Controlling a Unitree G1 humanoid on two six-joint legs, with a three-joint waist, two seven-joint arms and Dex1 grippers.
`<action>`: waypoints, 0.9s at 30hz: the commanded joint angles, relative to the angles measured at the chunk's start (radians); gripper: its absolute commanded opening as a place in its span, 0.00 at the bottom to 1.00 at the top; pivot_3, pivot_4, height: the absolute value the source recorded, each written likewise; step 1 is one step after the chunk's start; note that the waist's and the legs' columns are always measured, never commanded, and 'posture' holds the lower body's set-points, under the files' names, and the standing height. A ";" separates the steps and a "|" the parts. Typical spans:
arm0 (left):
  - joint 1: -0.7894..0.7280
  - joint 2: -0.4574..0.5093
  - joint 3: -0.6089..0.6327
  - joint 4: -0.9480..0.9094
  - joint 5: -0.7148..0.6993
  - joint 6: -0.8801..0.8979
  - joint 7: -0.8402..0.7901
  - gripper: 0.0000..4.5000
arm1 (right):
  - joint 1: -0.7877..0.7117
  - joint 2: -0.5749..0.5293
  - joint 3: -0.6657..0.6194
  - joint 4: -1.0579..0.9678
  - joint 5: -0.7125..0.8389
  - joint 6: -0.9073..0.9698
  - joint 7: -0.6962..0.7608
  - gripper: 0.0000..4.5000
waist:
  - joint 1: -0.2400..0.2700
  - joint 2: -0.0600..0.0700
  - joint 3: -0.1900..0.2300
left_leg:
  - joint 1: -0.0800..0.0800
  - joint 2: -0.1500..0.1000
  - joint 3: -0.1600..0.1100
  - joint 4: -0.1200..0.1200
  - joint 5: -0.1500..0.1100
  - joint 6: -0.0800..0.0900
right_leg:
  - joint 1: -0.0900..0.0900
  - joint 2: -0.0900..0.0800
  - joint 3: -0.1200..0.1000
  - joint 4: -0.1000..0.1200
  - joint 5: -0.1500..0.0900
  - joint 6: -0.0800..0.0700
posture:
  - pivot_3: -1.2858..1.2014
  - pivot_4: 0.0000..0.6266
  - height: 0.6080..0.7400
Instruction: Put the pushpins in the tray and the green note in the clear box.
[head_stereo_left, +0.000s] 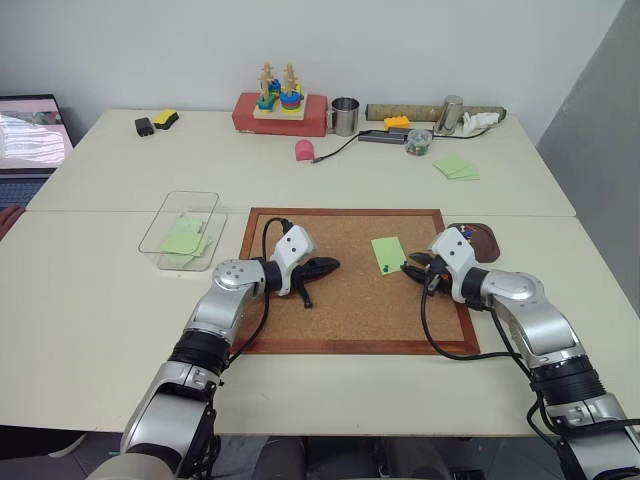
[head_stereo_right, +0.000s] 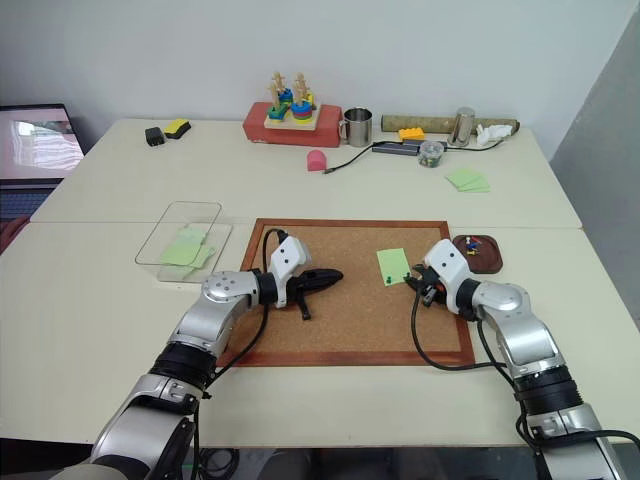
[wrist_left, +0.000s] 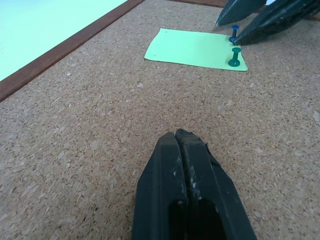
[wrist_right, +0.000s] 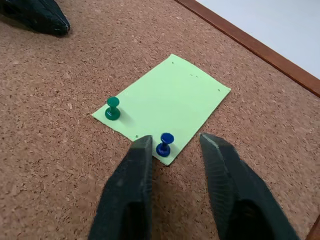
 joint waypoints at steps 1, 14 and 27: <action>0.022 0.011 -0.015 -0.008 0.021 0.012 -0.003 0.00 | -0.005 0.002 -0.034 -0.009 0.025 -0.020 0.012 0.10 | 0.000 0.000 0.000 | 0.000 0.000 0.000 0.000 0.000 0.000 | 0.000 0.000 0.000 0.000 0.000 0.000 | 0.52 0.24 1.00; 0.023 0.017 -0.022 -0.009 0.026 0.012 -0.007 0.00 | 0.004 0.002 -0.034 -0.044 0.048 -0.016 0.031 0.00 | 0.000 0.000 0.000 | 0.000 0.000 0.000 0.000 0.000 0.000 | 0.000 0.000 0.000 0.000 0.000 0.000 | 0.52 0.24 1.00; 0.029 0.024 -0.037 -0.010 0.037 0.008 -0.016 0.00 | 0.009 0.000 -0.079 -0.144 0.133 0.038 0.067 0.00 | -0.001 0.000 0.000 | 0.000 0.000 0.000 0.000 0.000 0.000 | 0.000 0.000 0.000 0.000 0.000 0.000 | 0.52 0.24 1.00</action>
